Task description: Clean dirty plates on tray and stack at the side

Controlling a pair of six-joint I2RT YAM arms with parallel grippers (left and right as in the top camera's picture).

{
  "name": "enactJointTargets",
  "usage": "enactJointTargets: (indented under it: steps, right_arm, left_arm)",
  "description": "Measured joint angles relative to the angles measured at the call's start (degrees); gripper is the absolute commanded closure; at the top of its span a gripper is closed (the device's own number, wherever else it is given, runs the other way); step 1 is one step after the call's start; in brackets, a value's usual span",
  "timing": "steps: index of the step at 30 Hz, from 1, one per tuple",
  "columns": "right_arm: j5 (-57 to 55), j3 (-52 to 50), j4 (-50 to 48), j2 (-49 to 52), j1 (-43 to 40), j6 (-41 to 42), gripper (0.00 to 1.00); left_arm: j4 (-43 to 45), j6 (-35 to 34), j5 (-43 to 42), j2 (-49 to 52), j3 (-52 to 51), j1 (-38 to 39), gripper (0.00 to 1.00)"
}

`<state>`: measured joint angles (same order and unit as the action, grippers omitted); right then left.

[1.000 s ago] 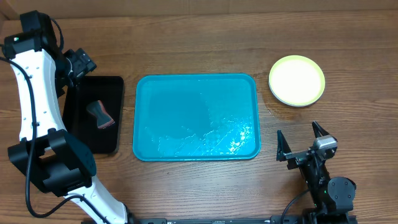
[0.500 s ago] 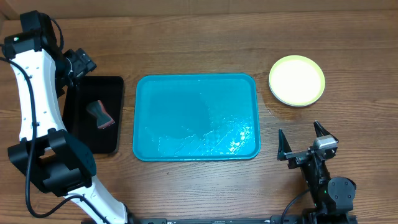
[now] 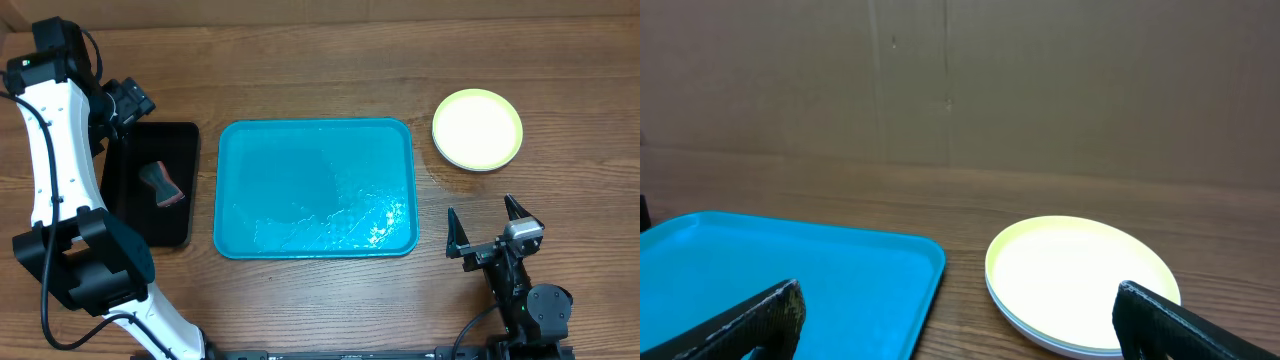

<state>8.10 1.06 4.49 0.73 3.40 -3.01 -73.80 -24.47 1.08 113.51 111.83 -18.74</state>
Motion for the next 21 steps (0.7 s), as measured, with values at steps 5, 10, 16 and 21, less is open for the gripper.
enactJointTargets:
  steps: [5,10,16,21]
  right_arm:
    - [-0.02,0.0,0.0,0.0,0.0,0.02,0.0]
    - [-0.02,0.0,-0.02,0.0,0.0,0.02,0.0]
    - [-0.02,0.0,-0.04,0.0,0.0,0.0,0.0]
    - [-0.02,0.0,-0.02,0.0,0.0,0.0,0.0]
  left_arm:
    - [0.0,0.0,0.0,0.0,0.0,0.0,0.0]
    - [0.0,0.0,0.0,0.0,0.0,0.0,0.0]
    - [-1.27,1.97,1.53,0.0,0.0,0.0,0.0]
    - [-1.25,3.8,2.62,0.0,0.0,0.0,0.0]
